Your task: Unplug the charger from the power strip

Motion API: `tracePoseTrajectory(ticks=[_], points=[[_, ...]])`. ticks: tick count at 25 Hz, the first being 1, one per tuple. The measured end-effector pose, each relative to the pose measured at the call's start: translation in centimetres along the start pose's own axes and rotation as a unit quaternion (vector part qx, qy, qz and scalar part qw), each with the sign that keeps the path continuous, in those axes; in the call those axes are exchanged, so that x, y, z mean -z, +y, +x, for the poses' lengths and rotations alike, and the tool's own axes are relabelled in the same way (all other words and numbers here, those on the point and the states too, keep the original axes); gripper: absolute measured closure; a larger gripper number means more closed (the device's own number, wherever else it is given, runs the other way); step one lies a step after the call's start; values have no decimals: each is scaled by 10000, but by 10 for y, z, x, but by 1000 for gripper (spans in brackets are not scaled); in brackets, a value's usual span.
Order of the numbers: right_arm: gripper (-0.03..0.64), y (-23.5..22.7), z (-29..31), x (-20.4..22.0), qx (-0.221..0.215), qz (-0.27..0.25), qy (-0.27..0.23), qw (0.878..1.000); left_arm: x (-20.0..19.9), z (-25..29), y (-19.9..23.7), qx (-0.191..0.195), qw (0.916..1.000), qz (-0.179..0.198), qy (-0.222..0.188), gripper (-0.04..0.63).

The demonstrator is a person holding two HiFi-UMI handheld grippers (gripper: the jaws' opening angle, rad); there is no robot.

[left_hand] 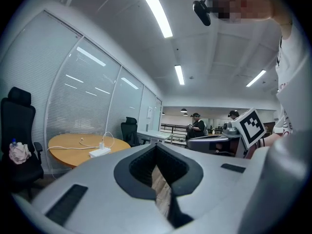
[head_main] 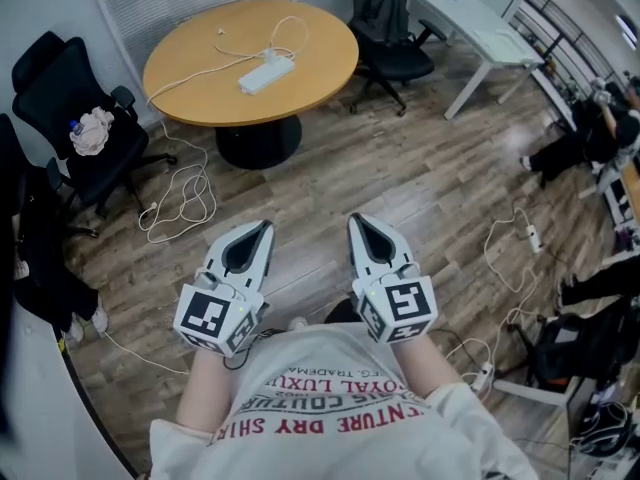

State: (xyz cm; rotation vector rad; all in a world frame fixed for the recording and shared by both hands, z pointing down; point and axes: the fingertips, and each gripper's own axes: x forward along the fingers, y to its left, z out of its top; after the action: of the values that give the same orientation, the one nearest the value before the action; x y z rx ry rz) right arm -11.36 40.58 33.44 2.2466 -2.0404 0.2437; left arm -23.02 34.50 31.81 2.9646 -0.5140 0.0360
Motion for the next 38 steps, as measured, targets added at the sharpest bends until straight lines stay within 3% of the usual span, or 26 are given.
tracePoseTrajectory(ticks=[7,13,20,27,38], points=[[589,-32,34,9,-87,21,130,9999,9,35,15,-175,9998,-74,50,566],[589,-70,100,4,-613,-94,98,9980,14,88,44,-661,9978,-65,81,566],[589,-147,196,-23,-1260,-416,87,9911,0,195,88,-1371,9905,-53,-20,566],[589,-225,280,-47,-1818,-635,166,9811,-9,302,108,-1767,9842,-96,78,566],[589,-233,379,-37,-2296,-588,463,9704,5,352,185,-2156,9753,-325,348,566]])
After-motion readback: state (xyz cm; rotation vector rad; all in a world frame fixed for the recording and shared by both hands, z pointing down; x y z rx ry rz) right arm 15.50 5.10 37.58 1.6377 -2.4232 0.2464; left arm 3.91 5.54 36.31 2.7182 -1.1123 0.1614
